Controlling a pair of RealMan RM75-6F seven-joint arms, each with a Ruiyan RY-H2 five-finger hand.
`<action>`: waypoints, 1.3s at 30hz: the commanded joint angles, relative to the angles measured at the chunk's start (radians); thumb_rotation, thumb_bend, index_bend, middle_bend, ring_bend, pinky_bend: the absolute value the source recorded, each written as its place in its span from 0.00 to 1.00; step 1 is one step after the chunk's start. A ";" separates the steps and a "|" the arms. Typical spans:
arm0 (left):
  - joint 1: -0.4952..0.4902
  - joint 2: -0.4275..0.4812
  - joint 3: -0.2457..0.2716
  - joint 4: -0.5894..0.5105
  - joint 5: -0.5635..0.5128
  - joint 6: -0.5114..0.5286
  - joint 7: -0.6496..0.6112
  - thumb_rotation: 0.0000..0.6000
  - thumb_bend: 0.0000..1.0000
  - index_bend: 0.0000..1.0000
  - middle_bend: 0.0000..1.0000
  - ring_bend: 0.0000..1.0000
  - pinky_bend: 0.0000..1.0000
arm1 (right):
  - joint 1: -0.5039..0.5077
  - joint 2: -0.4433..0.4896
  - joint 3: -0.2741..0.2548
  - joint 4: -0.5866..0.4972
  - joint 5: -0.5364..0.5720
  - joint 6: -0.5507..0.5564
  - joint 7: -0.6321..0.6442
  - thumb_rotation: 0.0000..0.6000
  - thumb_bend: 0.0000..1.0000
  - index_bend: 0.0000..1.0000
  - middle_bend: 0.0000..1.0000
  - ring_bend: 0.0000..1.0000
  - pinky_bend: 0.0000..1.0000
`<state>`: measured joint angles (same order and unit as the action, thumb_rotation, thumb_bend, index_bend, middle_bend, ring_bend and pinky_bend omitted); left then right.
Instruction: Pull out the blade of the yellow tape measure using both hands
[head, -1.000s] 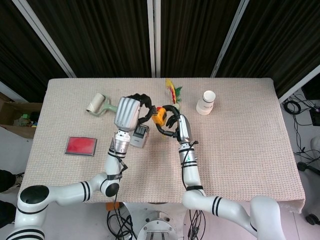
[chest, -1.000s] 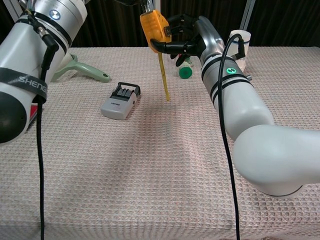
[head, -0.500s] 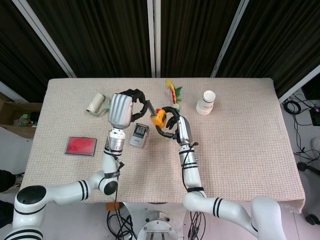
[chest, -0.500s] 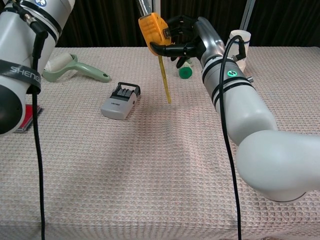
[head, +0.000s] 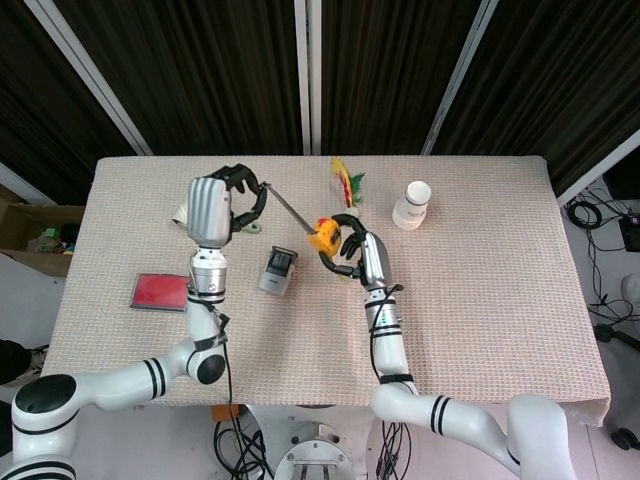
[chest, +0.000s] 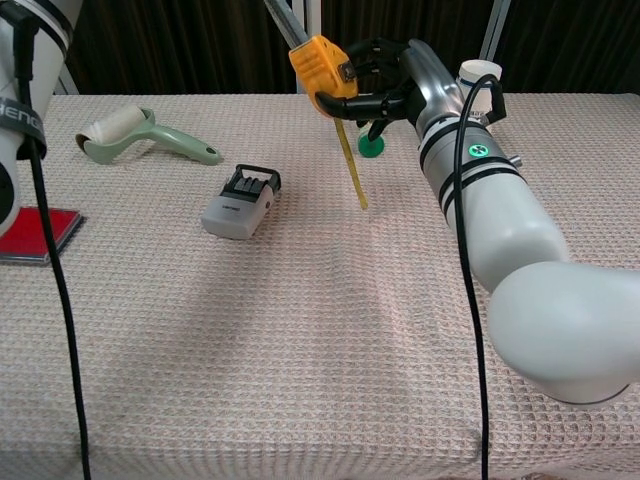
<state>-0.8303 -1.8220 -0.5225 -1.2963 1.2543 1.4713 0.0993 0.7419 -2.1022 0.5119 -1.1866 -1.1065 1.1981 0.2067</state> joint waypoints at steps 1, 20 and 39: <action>0.006 0.005 -0.005 -0.001 -0.001 0.010 -0.010 1.00 0.44 0.67 0.63 0.63 0.76 | -0.002 0.002 -0.002 -0.001 0.001 0.000 -0.004 1.00 0.39 0.83 0.69 0.60 0.67; 0.033 0.026 -0.051 0.009 -0.013 0.094 -0.041 1.00 0.44 0.67 0.63 0.63 0.76 | -0.027 0.011 -0.022 -0.021 -0.011 0.013 -0.017 1.00 0.39 0.83 0.69 0.60 0.67; 0.070 0.058 -0.117 0.047 -0.057 0.162 -0.105 1.00 0.44 0.67 0.63 0.63 0.76 | -0.118 0.085 -0.074 -0.112 -0.037 0.065 -0.035 1.00 0.39 0.83 0.69 0.60 0.67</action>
<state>-0.7655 -1.7701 -0.6347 -1.2438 1.2002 1.6291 -0.0016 0.6334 -2.0257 0.4443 -1.2894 -1.1400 1.2568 0.1740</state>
